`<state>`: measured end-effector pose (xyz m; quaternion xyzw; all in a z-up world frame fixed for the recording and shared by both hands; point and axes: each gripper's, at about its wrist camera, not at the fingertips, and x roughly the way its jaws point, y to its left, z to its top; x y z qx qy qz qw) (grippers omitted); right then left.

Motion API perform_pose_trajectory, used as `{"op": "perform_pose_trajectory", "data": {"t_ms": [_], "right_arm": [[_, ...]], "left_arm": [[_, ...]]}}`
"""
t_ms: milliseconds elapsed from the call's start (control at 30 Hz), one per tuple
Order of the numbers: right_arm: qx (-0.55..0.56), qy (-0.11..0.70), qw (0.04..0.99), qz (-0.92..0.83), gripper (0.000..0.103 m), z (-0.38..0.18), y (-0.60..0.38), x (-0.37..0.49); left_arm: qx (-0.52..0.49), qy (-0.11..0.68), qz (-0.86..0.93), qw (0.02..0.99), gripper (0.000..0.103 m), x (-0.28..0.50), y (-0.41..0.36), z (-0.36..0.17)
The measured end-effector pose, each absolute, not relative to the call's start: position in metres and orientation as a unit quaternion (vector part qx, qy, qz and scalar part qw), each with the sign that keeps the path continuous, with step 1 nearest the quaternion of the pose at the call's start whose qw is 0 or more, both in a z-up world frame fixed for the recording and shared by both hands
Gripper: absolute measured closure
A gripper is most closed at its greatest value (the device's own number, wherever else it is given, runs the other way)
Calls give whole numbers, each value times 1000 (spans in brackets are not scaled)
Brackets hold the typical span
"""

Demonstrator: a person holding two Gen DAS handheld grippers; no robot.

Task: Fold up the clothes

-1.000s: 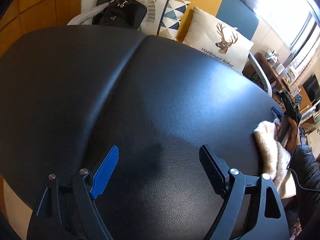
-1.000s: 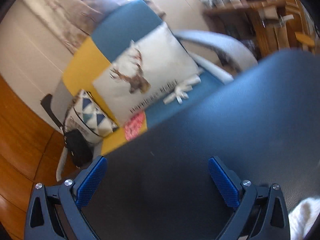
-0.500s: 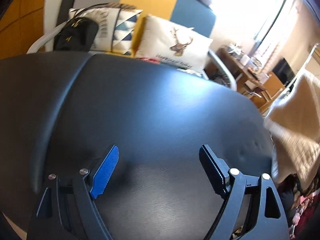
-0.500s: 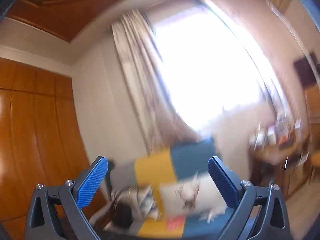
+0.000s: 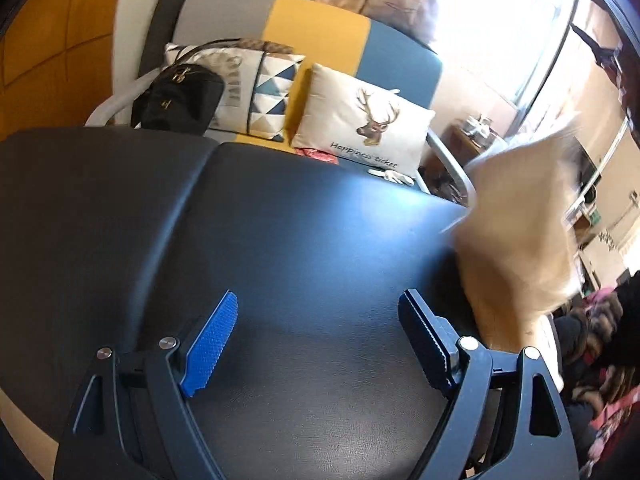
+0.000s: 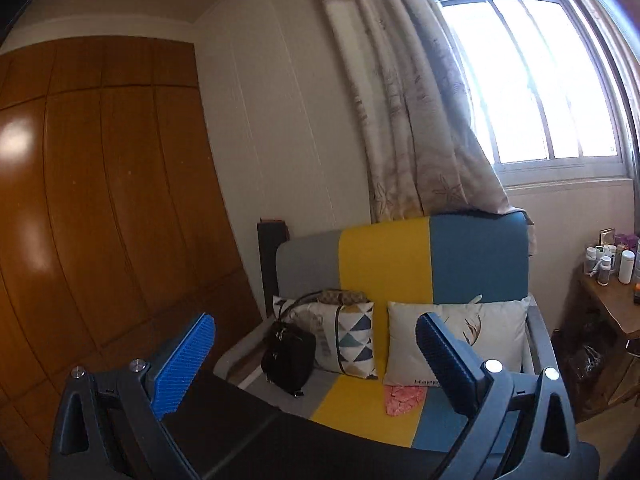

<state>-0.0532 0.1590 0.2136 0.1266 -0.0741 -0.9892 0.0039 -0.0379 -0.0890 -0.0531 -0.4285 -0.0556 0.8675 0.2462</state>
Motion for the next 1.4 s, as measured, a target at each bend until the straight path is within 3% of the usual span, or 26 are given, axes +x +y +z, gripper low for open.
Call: {"op": "perform_pose_trajectory", "data": {"t_ms": [100,367,500,667,800,867,933,1033,1067,1100,1167,1233,1300,1400], "right_arm": [[152,-22,12,-988,0,180,125,-16],[379,-32,-52,-924,0,-41,109,88],[420,-124,-119,-891,0,-124,139,113],[356,-303,-186,-864,0,-154,197,135],[344,-362,-175,-849,0,-174,212,130],[345,-355,-180,-850,2,-177,213,119],[366,-343,-199,-842,10,-182,214,102],[370,-345,-209,-837,10,-186,215,89],[369,-343,-214,-837,14,-186,216,88],[374,-329,-220,-839,29,-184,214,88],[382,-301,-230,-843,35,-178,211,89],[374,-289,-225,-852,33,-169,212,98],[377,-268,-229,-856,16,-161,213,101],[376,-239,-224,-867,13,-151,210,107]], "left_arm": [[-432,-58,865,249,18,-39,-91,-58],[-484,-35,829,278,18,-32,-68,-99],[-498,-6,814,300,18,-21,-39,-114],[-522,-22,780,343,18,-18,-7,-125],[-526,-42,767,365,18,-18,4,-129],[-494,-3,797,348,18,-12,8,-123],[-477,18,812,335,18,-8,10,-118],[-477,7,814,331,18,-14,3,-116],[-481,2,813,329,18,-17,1,-117],[-484,-2,812,327,18,-19,-1,-117],[-493,-13,807,326,18,-25,-3,-121],[-506,-26,797,328,18,-30,-2,-125],[-512,-41,793,328,18,-34,1,-127],[-503,-45,798,330,18,-31,7,-126]]}}
